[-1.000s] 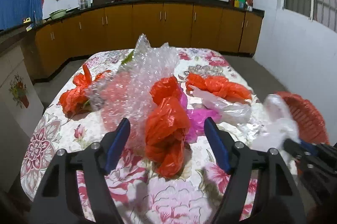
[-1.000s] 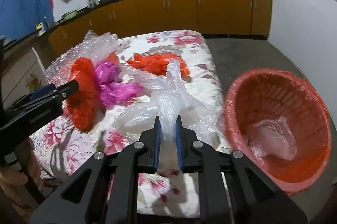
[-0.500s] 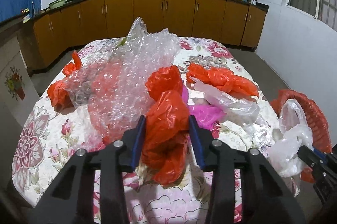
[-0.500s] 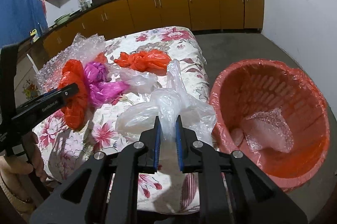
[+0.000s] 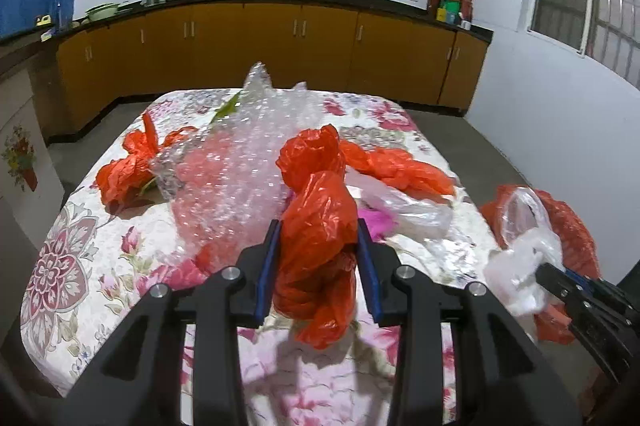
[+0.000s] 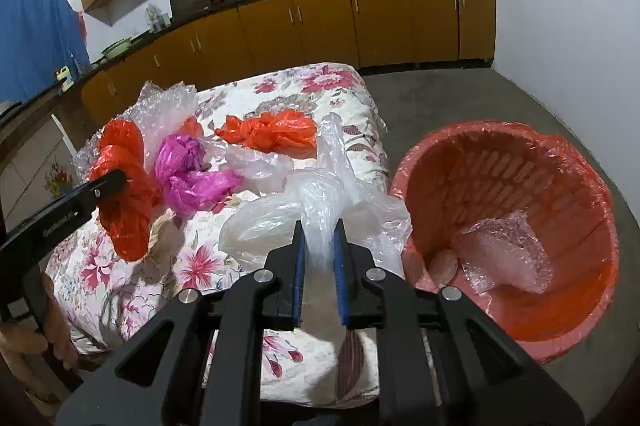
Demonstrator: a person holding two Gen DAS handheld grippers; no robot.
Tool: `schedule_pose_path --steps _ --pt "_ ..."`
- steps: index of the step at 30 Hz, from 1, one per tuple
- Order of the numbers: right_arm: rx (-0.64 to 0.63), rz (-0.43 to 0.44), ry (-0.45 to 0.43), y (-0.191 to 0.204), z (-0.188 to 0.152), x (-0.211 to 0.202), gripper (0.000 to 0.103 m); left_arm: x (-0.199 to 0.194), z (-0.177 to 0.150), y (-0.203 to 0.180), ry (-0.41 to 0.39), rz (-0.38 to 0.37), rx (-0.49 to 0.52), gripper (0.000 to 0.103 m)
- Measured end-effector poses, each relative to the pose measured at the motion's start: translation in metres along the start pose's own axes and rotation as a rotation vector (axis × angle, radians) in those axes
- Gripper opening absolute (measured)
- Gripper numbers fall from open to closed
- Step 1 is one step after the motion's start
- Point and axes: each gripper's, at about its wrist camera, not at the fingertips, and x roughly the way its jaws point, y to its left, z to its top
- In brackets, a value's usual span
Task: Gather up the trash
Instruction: 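Grasp the red plastic bag with the left tool, then carry the red bag and clear bag over the basket and open both tools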
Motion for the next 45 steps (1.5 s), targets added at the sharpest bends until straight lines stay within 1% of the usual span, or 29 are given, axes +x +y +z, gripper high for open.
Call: schedule_pose_path --steps 7,14,20,25,31,37,45 --pt "0.025 -0.030 -0.041 -0.016 0.007 -0.016 0.014 -0.009 0.005 -0.027 -0.010 -0.072 0.027 0.036" --pt "0.079 -0.098 -0.086 -0.050 0.014 -0.036 0.014 -0.010 0.011 -0.064 -0.012 -0.156 0.066 0.036" --pt "0.135 -0.169 -0.123 -0.087 0.017 -0.054 0.014 -0.005 0.013 -0.103 0.010 -0.246 0.101 0.036" --pt "0.187 -0.218 -0.156 -0.118 0.021 -0.070 0.014 0.001 0.014 -0.142 0.028 -0.323 0.153 0.036" --pt "0.237 -0.246 -0.185 -0.144 0.024 -0.080 0.014 0.013 0.015 -0.183 0.061 -0.404 0.201 0.036" --pt "0.253 -0.256 -0.196 -0.158 0.025 -0.082 0.014 0.022 0.007 -0.211 0.088 -0.442 0.244 0.036" --pt "0.282 -0.249 -0.208 -0.170 0.026 -0.082 0.014 0.034 0.005 -0.229 0.108 -0.464 0.274 0.036"
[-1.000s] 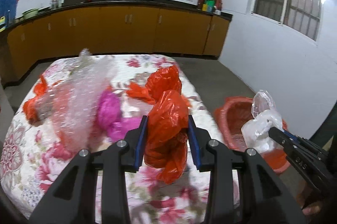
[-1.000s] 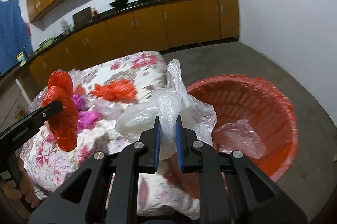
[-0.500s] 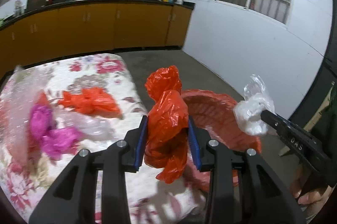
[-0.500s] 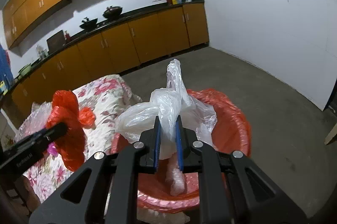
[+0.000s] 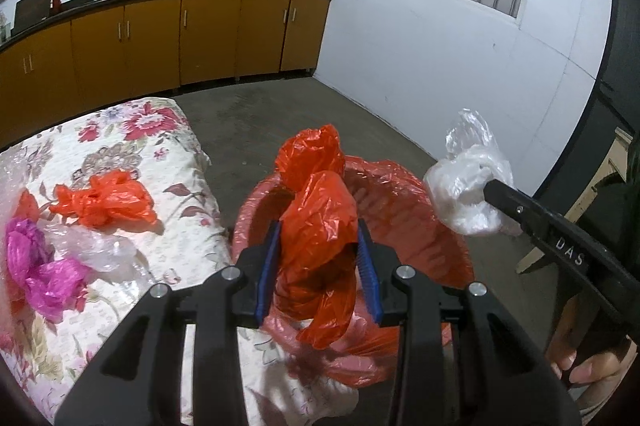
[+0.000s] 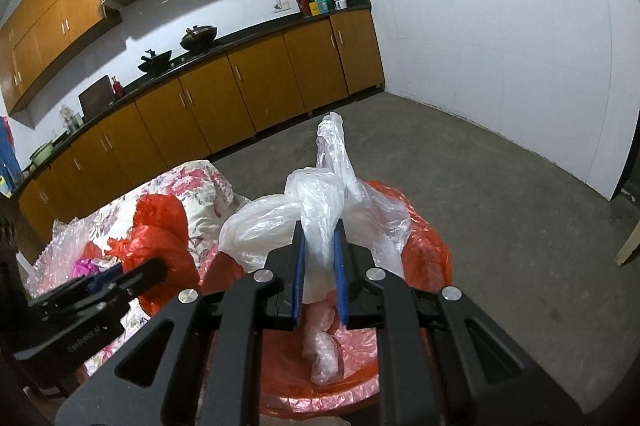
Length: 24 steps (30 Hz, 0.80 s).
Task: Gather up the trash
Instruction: 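Carry the red bag and clear bag over the basket and open both tools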
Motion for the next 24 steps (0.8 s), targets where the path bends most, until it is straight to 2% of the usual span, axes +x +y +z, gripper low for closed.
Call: schedule_pose_path --steps 3,4,7,11,14,21,22,24 --pt "0.005 0.004 -0.003 -0.002 0.002 0.001 0.014 0.006 0.000 -0.003 0.010 -0.005 0.002 0.039" --pt "0.007 0.006 -0.004 -0.003 0.004 0.002 0.014 0.008 0.000 -0.004 0.014 -0.006 0.001 0.043" --pt "0.017 0.013 -0.005 -0.005 0.002 0.003 0.023 0.012 0.000 -0.005 0.023 -0.007 0.000 0.052" --pt "0.024 0.016 -0.002 -0.007 0.002 0.003 0.038 0.017 -0.003 -0.001 0.036 0.004 -0.004 0.055" --pt "0.022 0.008 -0.004 -0.008 0.000 0.001 0.039 0.015 -0.005 0.007 0.037 0.025 -0.016 0.056" --pt "0.024 -0.012 0.004 -0.011 0.000 -0.002 0.040 -0.002 -0.011 0.027 0.005 0.110 -0.035 0.069" --pt "0.018 -0.016 0.002 -0.010 0.000 -0.003 0.042 -0.005 -0.013 0.030 0.000 0.122 -0.037 0.070" --pt "0.006 -0.024 -0.011 -0.007 0.000 -0.007 0.058 -0.010 -0.014 0.034 -0.005 0.140 -0.039 0.072"
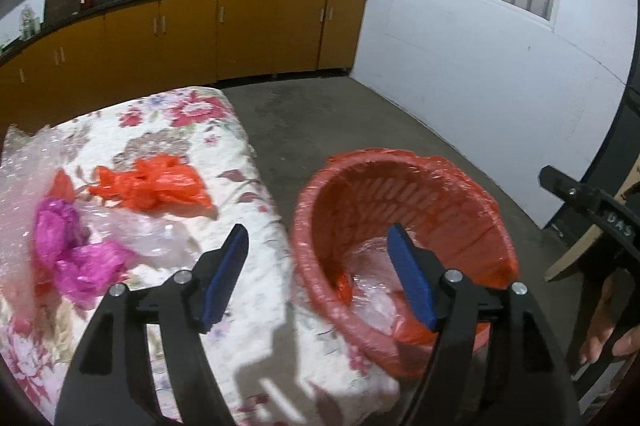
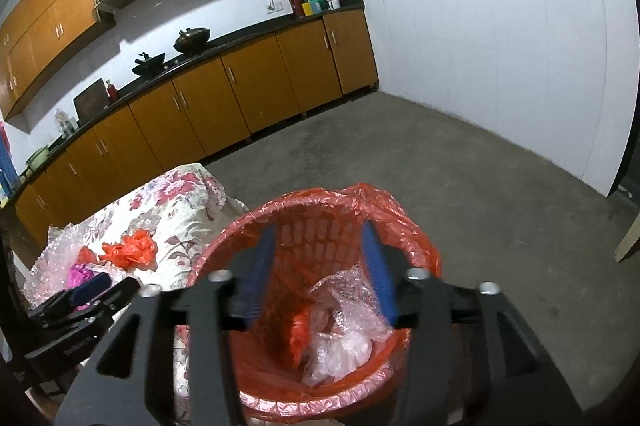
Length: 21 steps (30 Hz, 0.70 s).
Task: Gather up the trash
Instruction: 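Carry the red bag and clear bag over the basket and open both tools, then move both tools back to the table and grasp bubble wrap with the left tool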
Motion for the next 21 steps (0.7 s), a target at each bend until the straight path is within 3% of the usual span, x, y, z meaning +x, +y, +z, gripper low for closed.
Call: schedule_pose_path --steps 3,10,12,17,21 --pt "-0.033 -0.010 -0.033 0.009 -0.001 -0.007 0.068 -0.007 -0.003 0.009 -0.010 0.023 -0.010 0.074" --pt "-0.109 -0.004 -0.050 0.030 -0.001 -0.012 0.074 -0.020 -0.007 0.030 -0.019 0.072 -0.029 0.075" --pt "-0.119 -0.001 -0.054 0.035 -0.002 -0.013 0.081 -0.025 -0.009 0.035 -0.024 0.082 -0.033 0.075" --pt "-0.150 0.009 -0.061 0.050 -0.006 -0.014 0.082 -0.037 -0.009 0.052 -0.042 0.126 -0.046 0.075" --pt "-0.166 0.034 -0.060 0.063 -0.009 -0.012 0.085 -0.053 -0.001 0.078 -0.093 0.221 -0.055 0.075"
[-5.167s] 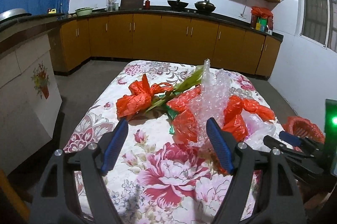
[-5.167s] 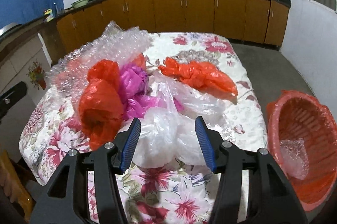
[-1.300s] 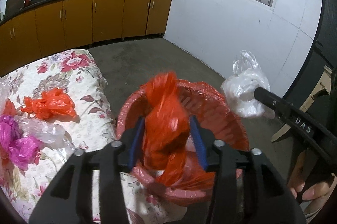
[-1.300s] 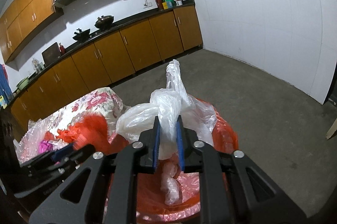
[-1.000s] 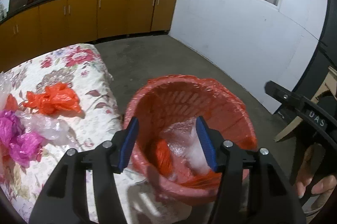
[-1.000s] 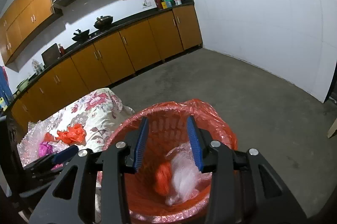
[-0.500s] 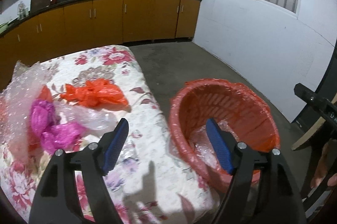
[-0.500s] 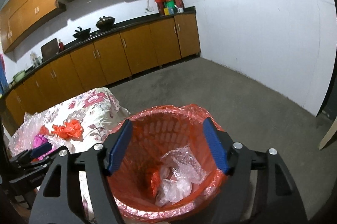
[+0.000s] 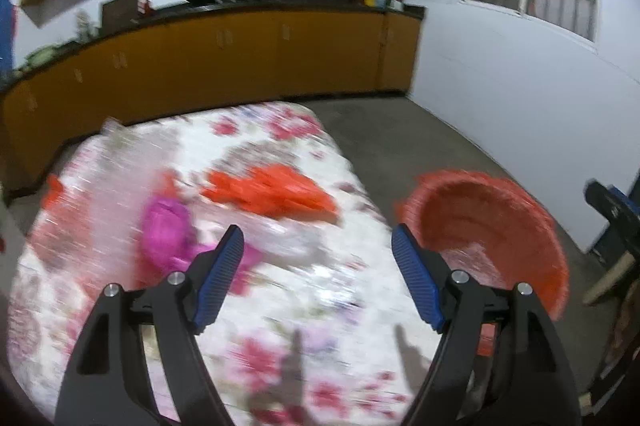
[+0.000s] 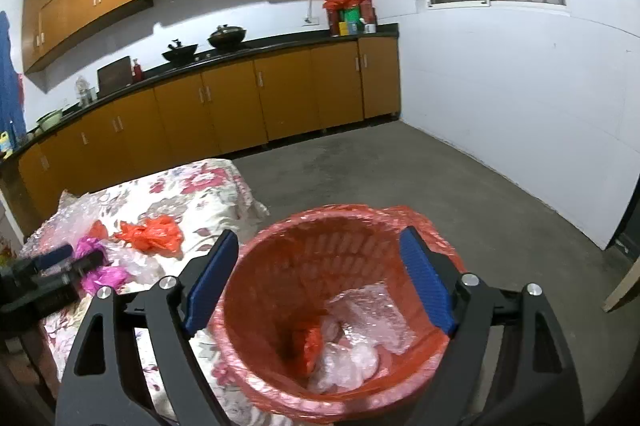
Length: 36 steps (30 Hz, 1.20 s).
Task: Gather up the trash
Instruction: 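Move both tools back to the table and grasp bubble wrap with the left tool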
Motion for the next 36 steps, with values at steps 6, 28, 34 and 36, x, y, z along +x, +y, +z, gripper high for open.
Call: schedule_pose_path --steps 6,28,34,36 --pt "-0.032 0.062 0.020 0.028 -0.004 0.008 0.085 -0.013 0.020 0.063 -0.086 0.204 -0.034 0.075" --pt "-0.160 0.218 0.117 0.127 -0.024 0.041 0.085 0.046 -0.015 0.157 0.133 0.237 -0.192 0.057" --pt "-0.168 0.236 0.154 0.145 -0.030 0.060 0.083 0.047 -0.020 0.162 0.132 0.203 -0.203 0.028" --pt "-0.168 0.244 0.171 0.151 -0.032 0.069 0.078 0.045 -0.020 0.162 0.126 0.196 -0.195 0.021"
